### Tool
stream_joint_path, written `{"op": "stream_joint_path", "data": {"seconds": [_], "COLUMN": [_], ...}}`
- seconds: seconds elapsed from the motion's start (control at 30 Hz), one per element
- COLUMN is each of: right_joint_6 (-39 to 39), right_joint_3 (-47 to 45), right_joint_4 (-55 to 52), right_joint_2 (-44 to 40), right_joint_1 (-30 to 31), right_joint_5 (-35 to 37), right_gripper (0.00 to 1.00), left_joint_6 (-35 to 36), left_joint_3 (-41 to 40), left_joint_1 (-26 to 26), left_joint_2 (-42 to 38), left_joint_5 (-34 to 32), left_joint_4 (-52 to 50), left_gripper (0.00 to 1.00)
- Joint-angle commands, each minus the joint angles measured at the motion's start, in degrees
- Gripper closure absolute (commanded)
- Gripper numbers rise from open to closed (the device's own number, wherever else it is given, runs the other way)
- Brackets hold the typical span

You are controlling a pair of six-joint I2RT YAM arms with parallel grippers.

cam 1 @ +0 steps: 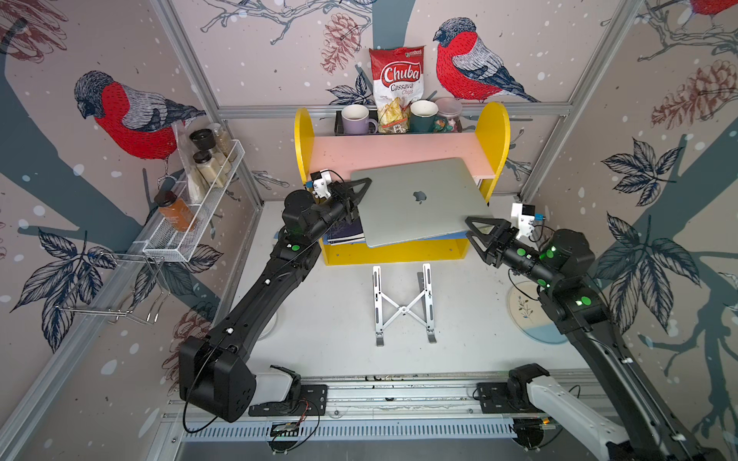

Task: Close the laptop lid and set it aside
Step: Place the laptop on the shelf.

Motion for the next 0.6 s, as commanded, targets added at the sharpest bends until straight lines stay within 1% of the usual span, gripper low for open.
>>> {"op": "stream_joint_path", "data": {"seconds": [0.0, 0.13, 0.3, 0.57], "right_joint_6": [1.2, 1.7, 2.2, 3.2], "right_joint_3": [0.5, 0.5, 0.5, -0.9], "right_joint_4": [4.2, 5.5, 6.9, 9.4], "right_joint_2": [0.5, 1.3, 2.1, 1.9], "right_joint_1": [1.3, 2.8, 4.5, 7.9], "right_joint_5": [3.4, 5.0, 6.8, 12.6], "right_gripper": [0.31, 0.39, 0.46, 0.54], "left_joint_6": [-1.6, -1.4, -1.5, -1.5], "left_joint_3": [0.4, 0.4, 0.3, 0.3], "left_joint_1": [0.2, 0.2, 0.2, 0.2], "left_joint_2": [-0.6, -0.6, -0.6, -0.4], "left_joint_5": [0.3, 0.3, 0.3, 0.4], "left_joint_4": [6.4, 6.2, 6.2, 6.0], "left_gripper": [1.0, 1.0, 1.0, 1.0]}}
